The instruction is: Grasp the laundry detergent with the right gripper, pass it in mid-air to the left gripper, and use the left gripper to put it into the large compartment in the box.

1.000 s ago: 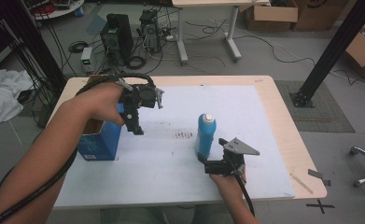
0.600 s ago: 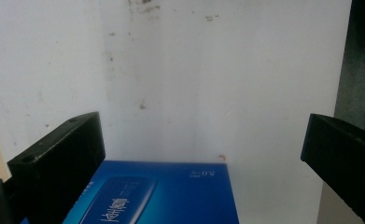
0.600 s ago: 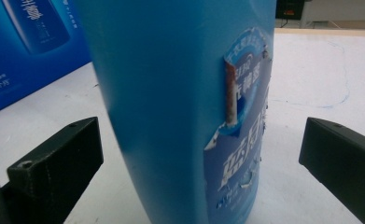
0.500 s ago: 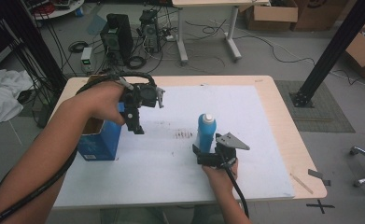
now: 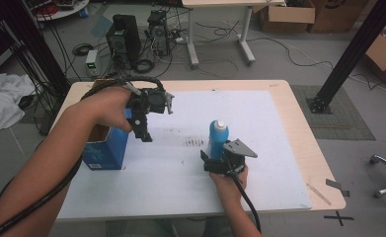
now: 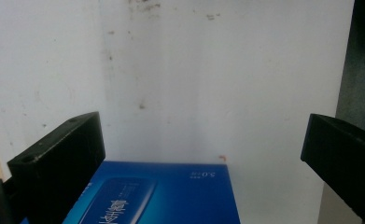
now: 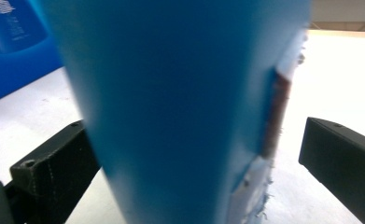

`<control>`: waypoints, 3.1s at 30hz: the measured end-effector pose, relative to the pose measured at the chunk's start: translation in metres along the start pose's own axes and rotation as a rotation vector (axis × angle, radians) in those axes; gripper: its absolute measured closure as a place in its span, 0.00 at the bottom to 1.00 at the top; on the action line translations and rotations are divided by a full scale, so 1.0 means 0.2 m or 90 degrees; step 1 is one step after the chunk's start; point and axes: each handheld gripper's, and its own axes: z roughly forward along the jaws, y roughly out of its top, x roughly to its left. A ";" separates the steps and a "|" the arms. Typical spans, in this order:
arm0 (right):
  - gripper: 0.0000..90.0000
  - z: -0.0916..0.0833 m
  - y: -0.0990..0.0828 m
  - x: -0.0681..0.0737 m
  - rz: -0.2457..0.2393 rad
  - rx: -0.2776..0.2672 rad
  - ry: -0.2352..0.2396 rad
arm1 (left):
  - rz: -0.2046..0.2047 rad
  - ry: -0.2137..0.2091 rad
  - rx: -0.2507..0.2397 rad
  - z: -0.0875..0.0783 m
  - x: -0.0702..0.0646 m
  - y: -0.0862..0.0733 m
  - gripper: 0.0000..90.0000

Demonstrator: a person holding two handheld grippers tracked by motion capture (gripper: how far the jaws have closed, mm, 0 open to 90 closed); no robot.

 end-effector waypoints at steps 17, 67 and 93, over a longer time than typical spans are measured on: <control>0.15 0.00 -0.01 0.02 -0.001 0.011 -0.045 | -0.001 -0.001 -0.001 0.01 0.00 0.00 0.00; 0.36 0.02 0.00 0.11 -0.044 0.011 -0.130 | -0.003 -0.007 0.002 0.03 0.00 -0.01 0.00; 0.48 -0.06 0.07 0.01 -0.081 0.017 -0.050 | -0.002 -0.010 0.002 0.03 0.00 -0.01 0.00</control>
